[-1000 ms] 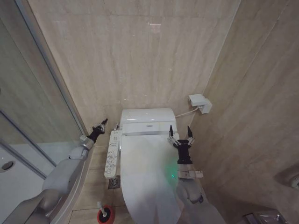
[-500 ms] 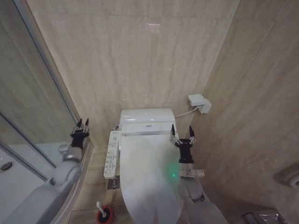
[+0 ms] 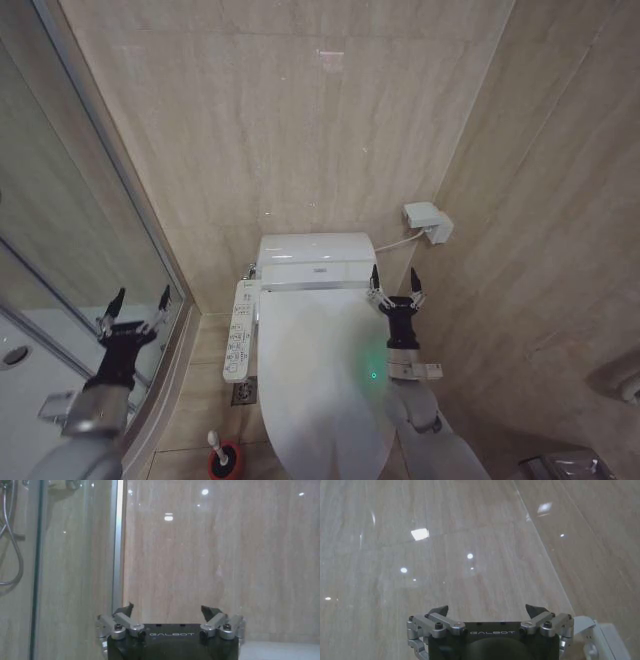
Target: Open the toilet lid, clean the toilet bowl with a toilet brush, close the toilet lid, and flush.
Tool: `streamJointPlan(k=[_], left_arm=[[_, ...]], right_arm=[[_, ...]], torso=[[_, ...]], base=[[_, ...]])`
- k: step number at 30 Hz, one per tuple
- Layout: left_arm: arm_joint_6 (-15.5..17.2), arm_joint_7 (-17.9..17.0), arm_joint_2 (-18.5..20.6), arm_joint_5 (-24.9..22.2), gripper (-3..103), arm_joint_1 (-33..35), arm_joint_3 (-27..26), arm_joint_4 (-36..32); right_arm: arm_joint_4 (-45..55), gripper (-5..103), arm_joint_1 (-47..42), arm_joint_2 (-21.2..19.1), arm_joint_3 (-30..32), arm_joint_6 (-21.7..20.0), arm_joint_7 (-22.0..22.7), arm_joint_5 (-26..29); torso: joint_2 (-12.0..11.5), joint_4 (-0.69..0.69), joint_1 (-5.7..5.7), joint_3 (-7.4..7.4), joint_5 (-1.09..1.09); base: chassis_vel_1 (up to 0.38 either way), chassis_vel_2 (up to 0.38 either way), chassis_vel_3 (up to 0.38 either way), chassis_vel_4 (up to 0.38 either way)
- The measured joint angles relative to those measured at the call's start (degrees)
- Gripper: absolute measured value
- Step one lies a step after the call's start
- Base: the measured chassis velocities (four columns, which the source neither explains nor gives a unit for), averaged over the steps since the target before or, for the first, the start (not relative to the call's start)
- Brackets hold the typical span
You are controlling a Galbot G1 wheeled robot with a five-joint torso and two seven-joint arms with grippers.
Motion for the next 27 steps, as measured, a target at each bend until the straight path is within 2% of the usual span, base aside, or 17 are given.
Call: streamJointPlan(k=[1,7,8,15,23,26,27], left_arm=[[-0.19,0.31,-1.45,0.95,96,1.12,-0.21,-1.16],[-0.72,1.32,-4.59,3.3,96,2.31,-0.7,-2.6],[-0.72,1.31,-4.96,3.32,100,2.22,-0.69,-2.58],[-0.66,1.29,-5.84,3.3,100,1.53,-0.02,-1.08],[-0.52,1.41,-5.94,3.31,100,1.04,0.66,0.21],[-0.5,1.43,-5.86,3.29,100,0.82,0.71,0.33],[-0.49,1.45,-5.83,3.29,100,0.71,0.74,0.4]], right_arm=[[0.46,100,-0.57,0.02,0.27,-0.06,0.02,-0.18],[2.4,100,-2.84,-0.09,1.65,-0.29,0.51,-0.04],[2.47,100,-3.17,-0.18,2.14,-0.16,0.47,0.01],[3.02,100,-4.27,-1.27,3.83,0.01,0.5,0.23],[3.57,100,-4.94,-1.51,4.66,-0.07,0.66,0.59],[3.7,100,-5.22,-1.29,4.66,-0.09,0.71,0.68],[4.02,100,-5.46,-1.01,4.66,-0.08,0.73,0.64]], torso=[[0.0,0.0,0.0,0.0,0.0],[-0.01,-0.01,0.01,0.01,0.0],[-0.01,-0.01,0.02,0.01,0.0],[-0.02,-0.01,0.03,0.02,0.02],[-0.01,0.01,0.0,0.0,-0.03],[-0.02,-0.02,0.01,0.02,0.06],[-0.01,-0.03,0.01,0.01,-0.03]], base=[[0.0,0.0,0.0,0.0],[0.0,0.0,0.0,0.0],[0.0,0.0,0.0,0.0],[0.084,-0.07,-0.086,0.084],[0.218,-0.209,-0.208,0.202],[0.26,-0.263,-0.252,0.249],[0.257,-0.302,-0.262,0.258]])
